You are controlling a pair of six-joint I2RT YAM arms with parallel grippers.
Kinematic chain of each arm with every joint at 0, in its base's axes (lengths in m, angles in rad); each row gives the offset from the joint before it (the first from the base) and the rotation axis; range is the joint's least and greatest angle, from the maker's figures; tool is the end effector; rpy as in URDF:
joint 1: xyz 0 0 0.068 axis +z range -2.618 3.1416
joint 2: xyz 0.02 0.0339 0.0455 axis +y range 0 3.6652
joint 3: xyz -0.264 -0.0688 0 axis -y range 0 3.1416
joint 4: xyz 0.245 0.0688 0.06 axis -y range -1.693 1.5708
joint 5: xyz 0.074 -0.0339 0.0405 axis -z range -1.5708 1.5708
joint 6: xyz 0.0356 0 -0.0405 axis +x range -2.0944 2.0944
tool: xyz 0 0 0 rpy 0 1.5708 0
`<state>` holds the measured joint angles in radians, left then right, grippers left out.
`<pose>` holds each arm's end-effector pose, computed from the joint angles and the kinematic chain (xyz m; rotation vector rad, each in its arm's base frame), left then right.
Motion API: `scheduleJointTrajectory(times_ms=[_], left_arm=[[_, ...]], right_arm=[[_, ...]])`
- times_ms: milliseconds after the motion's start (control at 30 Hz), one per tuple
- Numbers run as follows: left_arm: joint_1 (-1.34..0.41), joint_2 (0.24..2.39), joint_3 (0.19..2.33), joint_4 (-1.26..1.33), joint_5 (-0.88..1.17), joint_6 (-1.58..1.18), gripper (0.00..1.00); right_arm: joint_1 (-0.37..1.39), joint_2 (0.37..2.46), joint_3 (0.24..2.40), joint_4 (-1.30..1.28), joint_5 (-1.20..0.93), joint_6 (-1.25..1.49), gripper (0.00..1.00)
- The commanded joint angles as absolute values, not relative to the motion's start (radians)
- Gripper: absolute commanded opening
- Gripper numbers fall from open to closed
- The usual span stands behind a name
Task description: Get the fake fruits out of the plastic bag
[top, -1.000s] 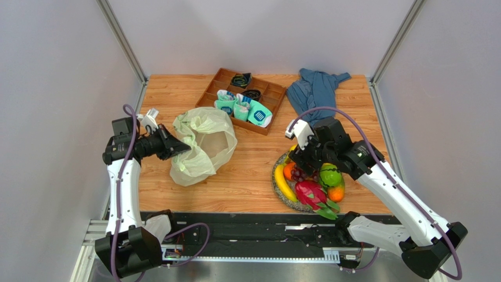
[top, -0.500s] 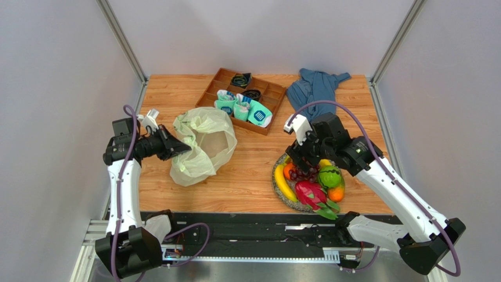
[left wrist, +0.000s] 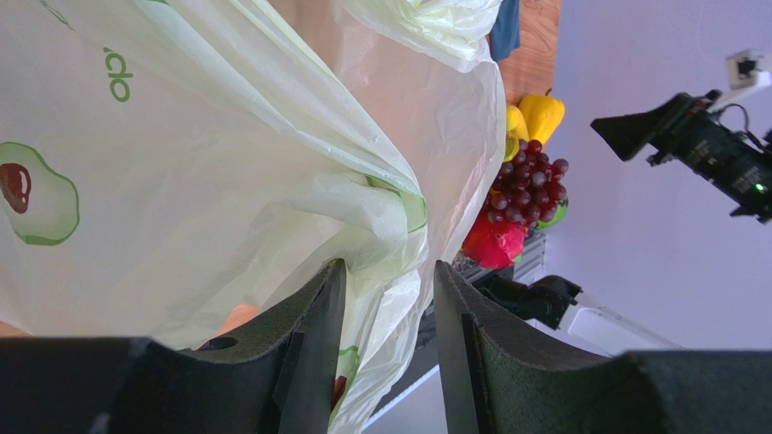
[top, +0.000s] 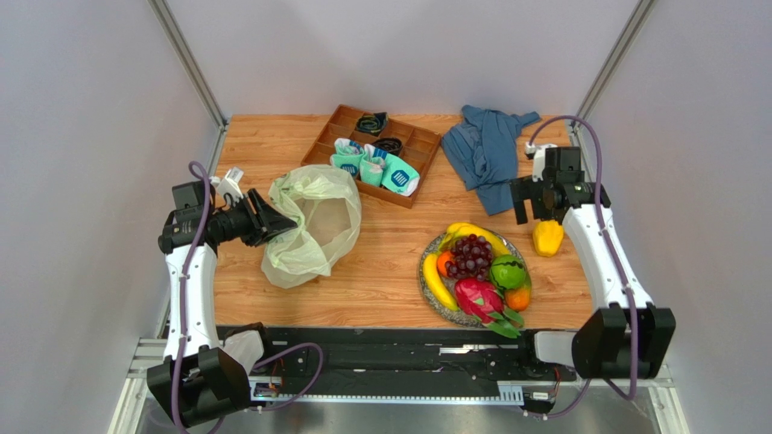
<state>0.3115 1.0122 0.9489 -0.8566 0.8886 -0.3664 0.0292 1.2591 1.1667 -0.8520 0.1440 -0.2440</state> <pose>0.1863 0.0310 0.3050 -0.4157 2.2889 -1.1143 0.2526 0.0023 0.3134 -0.2850 2.5056 -0.2683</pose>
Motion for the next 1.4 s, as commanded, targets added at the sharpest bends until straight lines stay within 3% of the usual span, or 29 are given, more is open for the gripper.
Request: scheduleJointTrajectory(times_ms=[0, 433, 533, 633, 667, 767, 1033, 1367], left_arm=[[0.325, 1.015, 0.974, -0.833, 0.913, -0.359, 0.49], [0.342, 1.019, 0.969, -0.853, 0.913, -0.348, 0.45], [0.348, 1.023, 0.966, -0.856, 0.905, -0.347, 0.44], [0.351, 1.029, 0.965, -0.856, 0.899, -0.342, 0.44], [0.351, 1.034, 0.966, -0.856, 0.897, -0.341, 0.44], [0.356, 1.048, 0.977, -0.865, 0.897, -0.330, 0.43], [0.359, 1.081, 0.997, -0.868, 0.884, -0.319, 0.43], [0.360, 1.104, 1.023, -0.870, 0.884, -0.321, 0.43]], right_arm=[[-0.107, 1.363, 1.144, -0.810, 0.175, -0.284, 1.00], [-0.149, 1.644, 1.164, -0.736, 0.164, -0.325, 1.00], [-0.159, 1.661, 1.180, -0.726, 0.135, -0.336, 0.89], [-0.175, 1.669, 1.193, -0.739, 0.089, -0.360, 0.66], [-0.178, 1.669, 1.206, -0.767, 0.069, -0.367, 0.49], [-0.184, 1.628, 1.226, -0.830, -0.049, -0.382, 0.33], [-0.183, 1.402, 1.123, -0.991, -0.371, -0.485, 0.33], [-0.183, 1.506, 1.100, -1.002, -0.437, -0.400, 0.38]])
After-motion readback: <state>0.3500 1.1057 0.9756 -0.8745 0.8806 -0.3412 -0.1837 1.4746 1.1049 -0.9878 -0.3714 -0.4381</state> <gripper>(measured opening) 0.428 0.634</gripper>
